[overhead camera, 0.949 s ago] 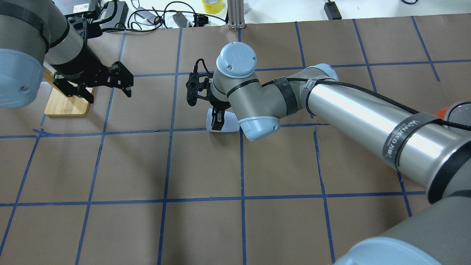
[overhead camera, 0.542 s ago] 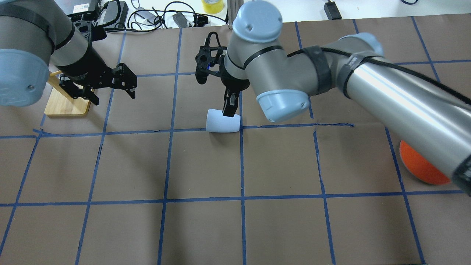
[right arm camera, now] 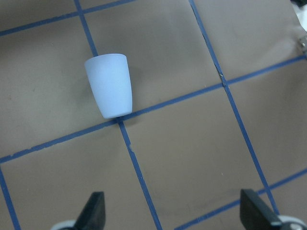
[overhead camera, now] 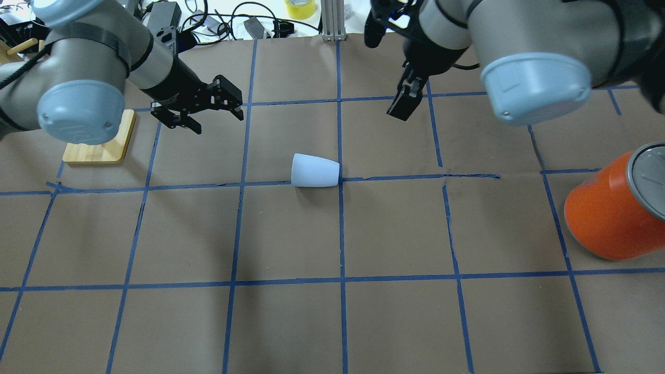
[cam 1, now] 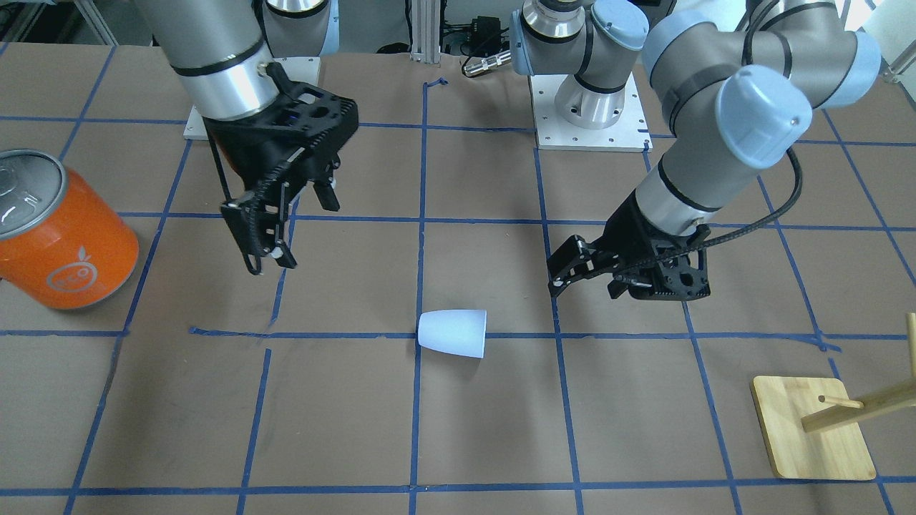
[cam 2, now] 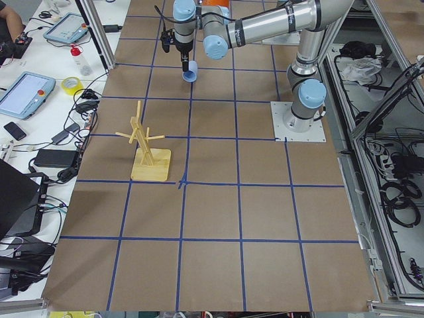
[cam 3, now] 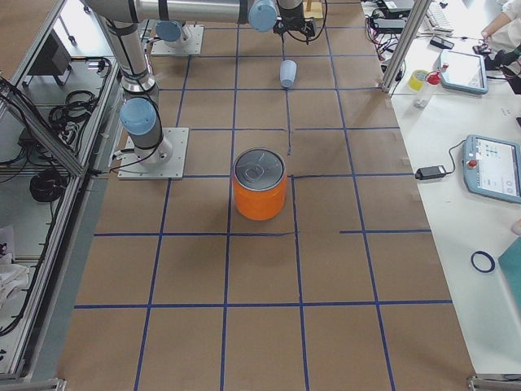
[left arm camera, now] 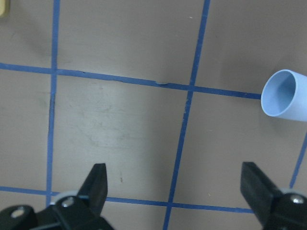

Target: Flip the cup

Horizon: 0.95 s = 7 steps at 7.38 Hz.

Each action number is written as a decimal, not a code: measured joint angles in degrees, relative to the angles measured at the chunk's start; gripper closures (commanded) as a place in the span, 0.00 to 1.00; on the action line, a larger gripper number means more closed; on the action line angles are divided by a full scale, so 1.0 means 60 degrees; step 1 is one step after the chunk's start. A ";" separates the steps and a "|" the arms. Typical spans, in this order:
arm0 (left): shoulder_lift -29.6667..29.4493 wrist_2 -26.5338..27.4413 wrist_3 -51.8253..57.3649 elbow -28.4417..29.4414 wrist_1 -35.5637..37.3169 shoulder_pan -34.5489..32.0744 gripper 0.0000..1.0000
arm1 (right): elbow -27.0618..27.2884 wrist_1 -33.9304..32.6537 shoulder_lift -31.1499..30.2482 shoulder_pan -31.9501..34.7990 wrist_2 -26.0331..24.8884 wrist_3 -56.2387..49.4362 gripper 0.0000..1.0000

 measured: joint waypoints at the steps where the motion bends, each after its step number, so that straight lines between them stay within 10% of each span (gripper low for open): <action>1: -0.0468 -0.0398 -0.0161 -0.0001 0.0542 -0.0234 0.00 | 0.0004 0.0182 -0.0280 -0.0296 -0.0055 0.0297 0.00; 7: -0.2424 -0.1732 -0.0664 -0.0009 0.1433 -0.1180 0.00 | 0.0054 0.0858 -0.1059 -0.0508 -0.1560 0.4937 0.00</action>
